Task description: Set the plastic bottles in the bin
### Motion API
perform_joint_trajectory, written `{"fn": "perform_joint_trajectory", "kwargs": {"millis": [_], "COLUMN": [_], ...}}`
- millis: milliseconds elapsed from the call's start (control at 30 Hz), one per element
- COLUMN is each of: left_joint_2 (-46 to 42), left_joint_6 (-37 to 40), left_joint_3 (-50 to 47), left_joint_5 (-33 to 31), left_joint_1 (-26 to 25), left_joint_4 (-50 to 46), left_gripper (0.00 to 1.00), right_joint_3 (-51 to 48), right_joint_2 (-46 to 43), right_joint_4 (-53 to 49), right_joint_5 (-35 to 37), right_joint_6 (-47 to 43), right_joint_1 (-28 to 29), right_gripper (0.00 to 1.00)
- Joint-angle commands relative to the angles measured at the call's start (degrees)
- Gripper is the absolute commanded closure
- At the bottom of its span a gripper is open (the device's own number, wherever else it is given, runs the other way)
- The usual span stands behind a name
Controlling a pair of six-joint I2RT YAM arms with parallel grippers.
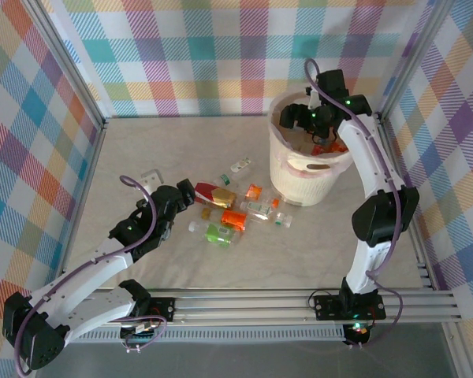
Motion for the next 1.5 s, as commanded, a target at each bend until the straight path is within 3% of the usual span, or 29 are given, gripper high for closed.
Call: {"fn": "perform_joint_trajectory", "kwargs": {"millis": [0, 233, 433, 600, 767, 1133, 1467], "left_joint_2": [0.1, -0.3, -1.5, -2.6, -3.4, -5.4, -3.8], "left_joint_6": [-0.2, -0.2, -0.8, -3.2, -5.8, -4.9, -3.7], "left_joint_3": [1.9, 2.0, 2.1, 2.0, 2.8, 1.0, 0.9], "left_joint_5": [-0.9, -0.7, -1.5, -4.2, -6.4, 5.3, 13.6], "left_joint_1": [0.4, 0.4, 0.4, 0.9, 5.5, 20.6, 29.3], "left_joint_4": [-1.4, -2.0, -2.9, -5.8, -12.8, -15.4, -15.8], "left_gripper": [0.0, 0.0, 0.0, 0.0, 0.0, 0.0, 0.0], "right_joint_3": [0.0, -0.9, -9.4, -17.0, -23.7, -33.4, -30.9], "right_joint_2": [-4.1, -8.5, -17.7, -25.4, -28.4, -21.5, -8.7], "right_joint_4": [2.2, 2.4, 6.8, 8.7, 9.4, 10.4, 8.7], "right_joint_5": [-5.2, -5.9, -5.8, 0.1, 1.9, 5.5, 9.4], "right_joint_6": [1.0, 1.3, -0.6, -5.1, -7.3, -7.4, -9.1], "right_joint_1": [0.0, 0.1, 2.1, 10.1, 18.7, 35.1, 45.7], "right_gripper": [0.09, 0.08, 0.07, 0.06, 0.05, 0.05, 0.05]}}
